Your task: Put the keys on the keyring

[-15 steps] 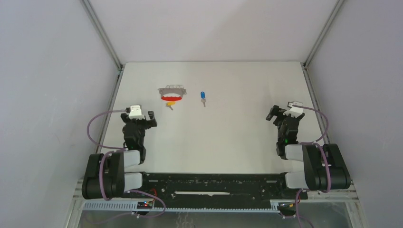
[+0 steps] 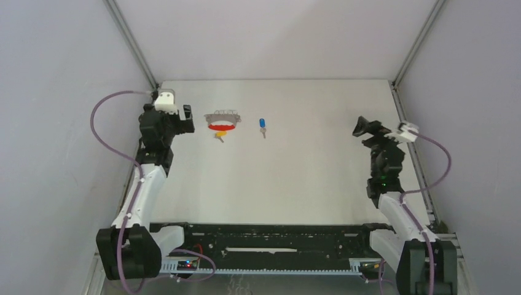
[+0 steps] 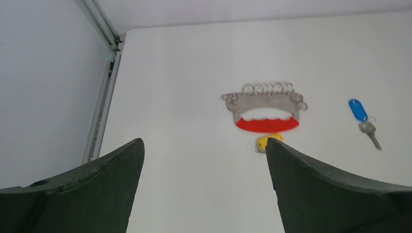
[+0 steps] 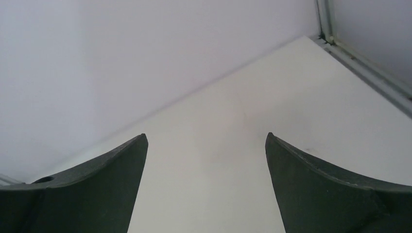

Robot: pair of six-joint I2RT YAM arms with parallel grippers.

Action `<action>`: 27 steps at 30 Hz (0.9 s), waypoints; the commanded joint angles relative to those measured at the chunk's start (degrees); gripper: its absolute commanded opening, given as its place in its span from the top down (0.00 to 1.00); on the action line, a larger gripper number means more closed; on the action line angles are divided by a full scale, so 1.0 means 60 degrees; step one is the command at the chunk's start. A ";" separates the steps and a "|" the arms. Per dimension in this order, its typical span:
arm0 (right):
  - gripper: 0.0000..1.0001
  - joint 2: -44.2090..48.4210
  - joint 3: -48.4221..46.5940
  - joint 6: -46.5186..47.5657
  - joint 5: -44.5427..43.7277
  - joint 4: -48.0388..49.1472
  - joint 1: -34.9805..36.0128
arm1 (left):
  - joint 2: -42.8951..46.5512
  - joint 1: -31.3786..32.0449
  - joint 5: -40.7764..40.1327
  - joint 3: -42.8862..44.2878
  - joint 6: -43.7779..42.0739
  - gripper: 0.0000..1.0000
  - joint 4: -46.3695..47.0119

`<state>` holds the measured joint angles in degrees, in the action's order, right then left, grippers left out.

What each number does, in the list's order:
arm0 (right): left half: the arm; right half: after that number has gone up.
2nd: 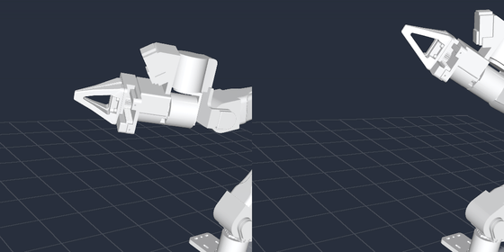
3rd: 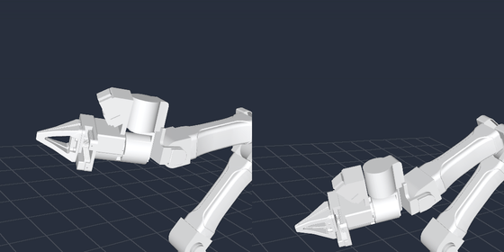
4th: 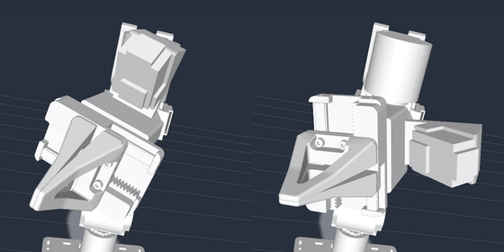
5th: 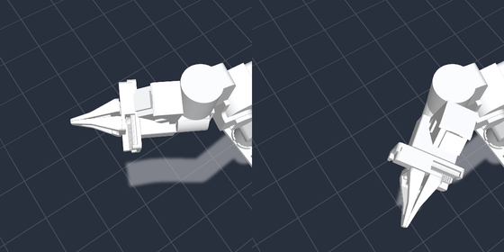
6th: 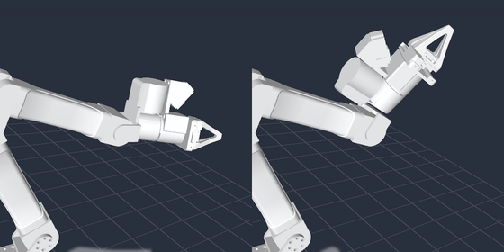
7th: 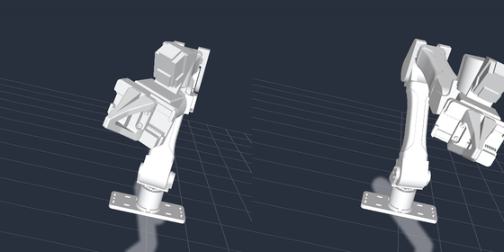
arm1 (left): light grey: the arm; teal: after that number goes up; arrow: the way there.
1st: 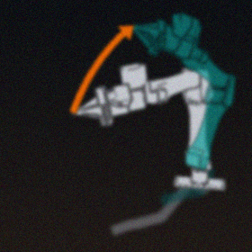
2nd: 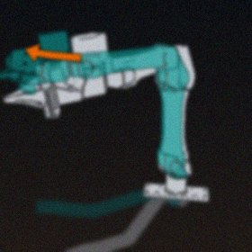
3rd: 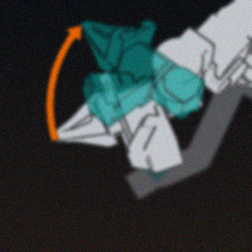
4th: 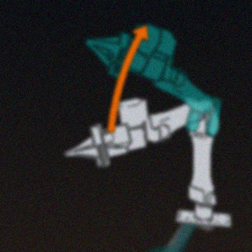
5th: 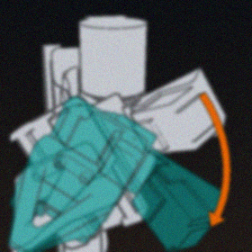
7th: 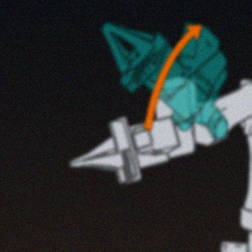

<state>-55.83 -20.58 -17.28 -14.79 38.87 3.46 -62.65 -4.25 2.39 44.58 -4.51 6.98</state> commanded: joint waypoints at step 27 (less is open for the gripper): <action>0.04 -0.3189 -0.5313 0.0305 0.1110 -0.5391 0.3786 | -0.9830 0.3019 -0.2696 1.1473 0.0300 0.34 -0.7262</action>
<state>-74.08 -49.69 -17.19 -7.46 6.83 25.34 -118.41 12.53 -8.45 107.24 -4.10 -34.02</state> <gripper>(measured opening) 0.960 0.680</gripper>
